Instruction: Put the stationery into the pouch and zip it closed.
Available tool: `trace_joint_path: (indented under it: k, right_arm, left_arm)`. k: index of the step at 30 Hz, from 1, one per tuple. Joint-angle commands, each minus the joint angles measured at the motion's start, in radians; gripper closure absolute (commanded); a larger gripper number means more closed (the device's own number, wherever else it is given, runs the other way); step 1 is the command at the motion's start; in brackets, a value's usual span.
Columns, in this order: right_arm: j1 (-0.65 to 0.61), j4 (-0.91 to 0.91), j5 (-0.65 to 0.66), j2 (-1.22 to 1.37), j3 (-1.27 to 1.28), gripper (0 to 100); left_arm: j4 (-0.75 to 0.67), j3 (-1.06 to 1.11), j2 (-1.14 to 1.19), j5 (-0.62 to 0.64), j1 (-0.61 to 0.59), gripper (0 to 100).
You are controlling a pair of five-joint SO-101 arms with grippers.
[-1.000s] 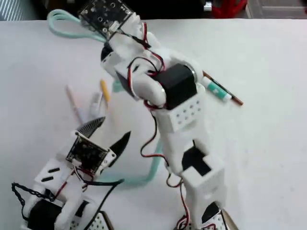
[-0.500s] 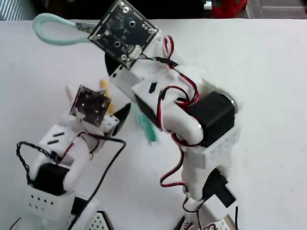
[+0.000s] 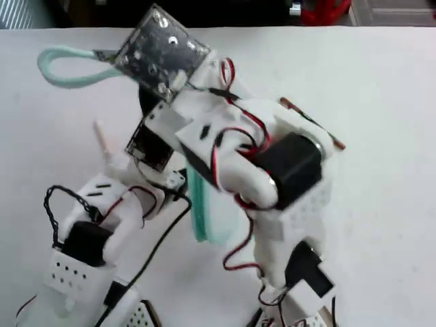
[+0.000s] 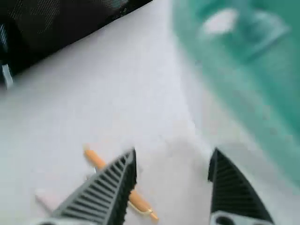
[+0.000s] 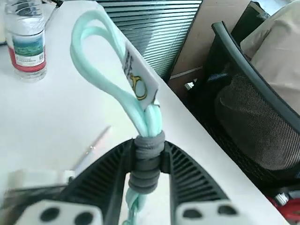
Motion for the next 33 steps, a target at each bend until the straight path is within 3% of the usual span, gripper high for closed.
trace_joint_path:
  k: [1, 6, 10, 15, 22, 28, 33]
  right_arm:
    - [0.099, -0.085, -0.098, 0.036, 0.003, 98.1]
    - [0.18, -0.137, -0.167, 0.05, 0.012, 98.1]
    - [0.16, -0.14, -0.227, 0.042, 0.006, 98.1]
    - [0.051, -0.084, -0.256, 0.031, -0.018, 98.1]
    - [-0.128, 0.013, -0.253, -0.087, -0.095, 98.1]
    - [-0.131, 0.013, -0.255, -0.18, -0.043, 98.1]
    - [-0.116, 0.028, -0.242, -0.202, 0.02, 98.1]
  left_arm:
    - [0.066, -0.006, -0.182, 0.012, 0.056, 74]
    - [0.215, 0.011, -0.426, 0.005, 0.062, 74]
    - [0.235, 0.069, -0.539, 0.005, 0.111, 74]
    - [0.161, 0.13, -0.518, 0.005, 0.136, 74]
    - [0.044, 0.132, -0.461, 0.064, 0.058, 75]
    - [-0.04, 0.127, -0.412, 0.178, 0.053, 75]
    - [-0.052, 0.127, -0.404, 0.189, -0.015, 75]
